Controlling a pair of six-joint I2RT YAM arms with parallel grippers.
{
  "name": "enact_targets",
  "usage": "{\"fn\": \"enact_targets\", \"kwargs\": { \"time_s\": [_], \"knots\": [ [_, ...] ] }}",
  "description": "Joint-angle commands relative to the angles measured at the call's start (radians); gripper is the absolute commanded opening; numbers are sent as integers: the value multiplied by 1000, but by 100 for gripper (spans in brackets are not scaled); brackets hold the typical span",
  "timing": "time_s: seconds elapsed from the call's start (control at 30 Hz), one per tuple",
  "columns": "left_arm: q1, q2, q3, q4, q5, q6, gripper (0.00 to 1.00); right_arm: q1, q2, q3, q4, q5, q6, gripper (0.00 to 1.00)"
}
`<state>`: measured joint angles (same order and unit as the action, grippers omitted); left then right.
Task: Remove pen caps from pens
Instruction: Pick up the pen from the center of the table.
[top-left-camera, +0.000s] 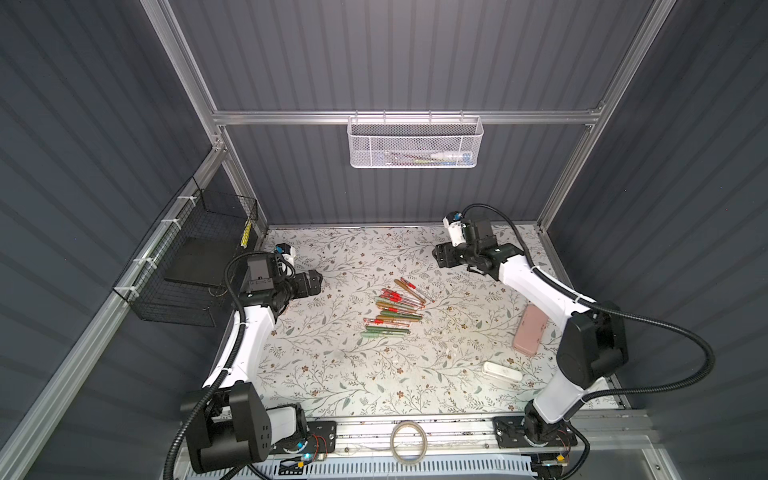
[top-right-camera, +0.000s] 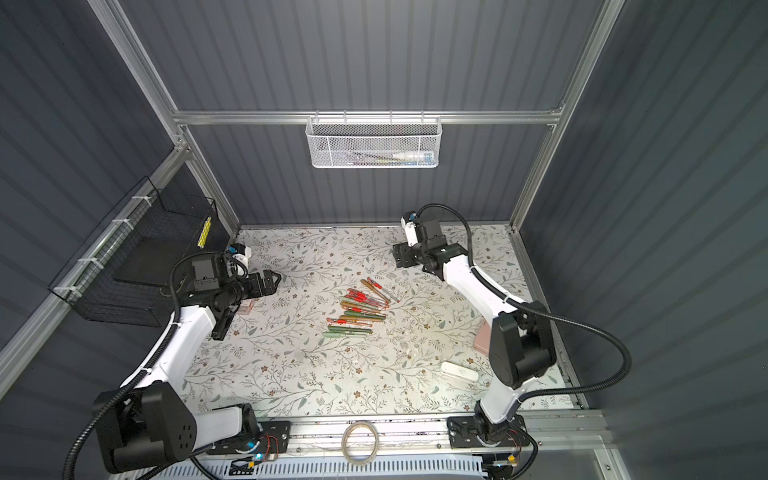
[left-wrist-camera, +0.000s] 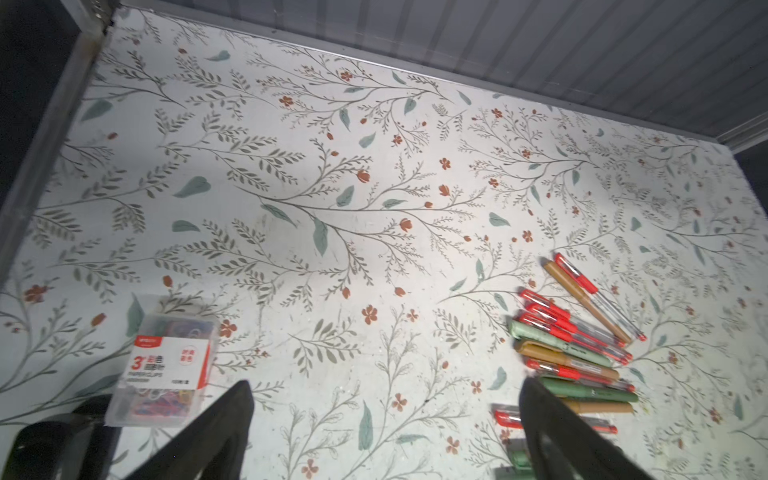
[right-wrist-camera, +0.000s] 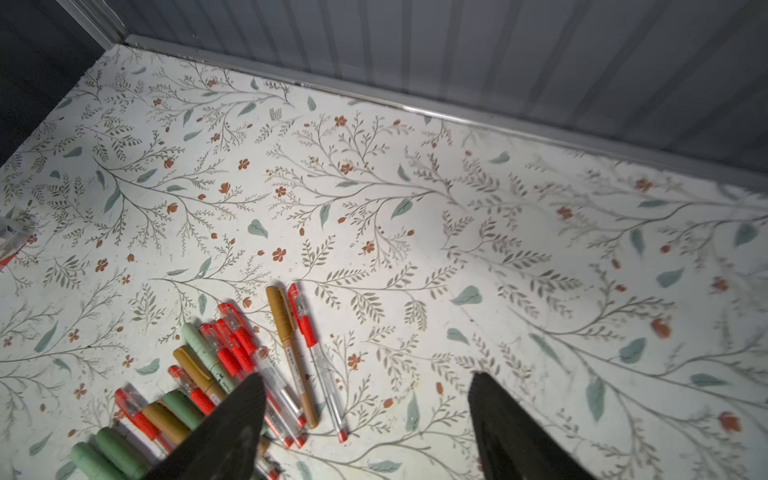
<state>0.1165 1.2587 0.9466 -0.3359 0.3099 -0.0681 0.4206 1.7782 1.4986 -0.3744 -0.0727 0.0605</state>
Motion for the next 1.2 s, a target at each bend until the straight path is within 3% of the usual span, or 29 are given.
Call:
{"fn": "enact_targets", "kwargs": {
  "time_s": [0.0,0.17,0.4,1.17],
  "knots": [
    [27,-29,-6,28,73,-30,100,22,120,138,-190,-24,-19,68],
    [35,-27,-8,32,84,-40,100,47,310,378,-370,-27,-50,59],
    [48,-24,-9,35,92,-49,100,71,475,552,-491,17,-77,52],
    [106,-24,-27,51,119,-74,100,119,650,686,-551,-22,-83,33]
  ]
}}
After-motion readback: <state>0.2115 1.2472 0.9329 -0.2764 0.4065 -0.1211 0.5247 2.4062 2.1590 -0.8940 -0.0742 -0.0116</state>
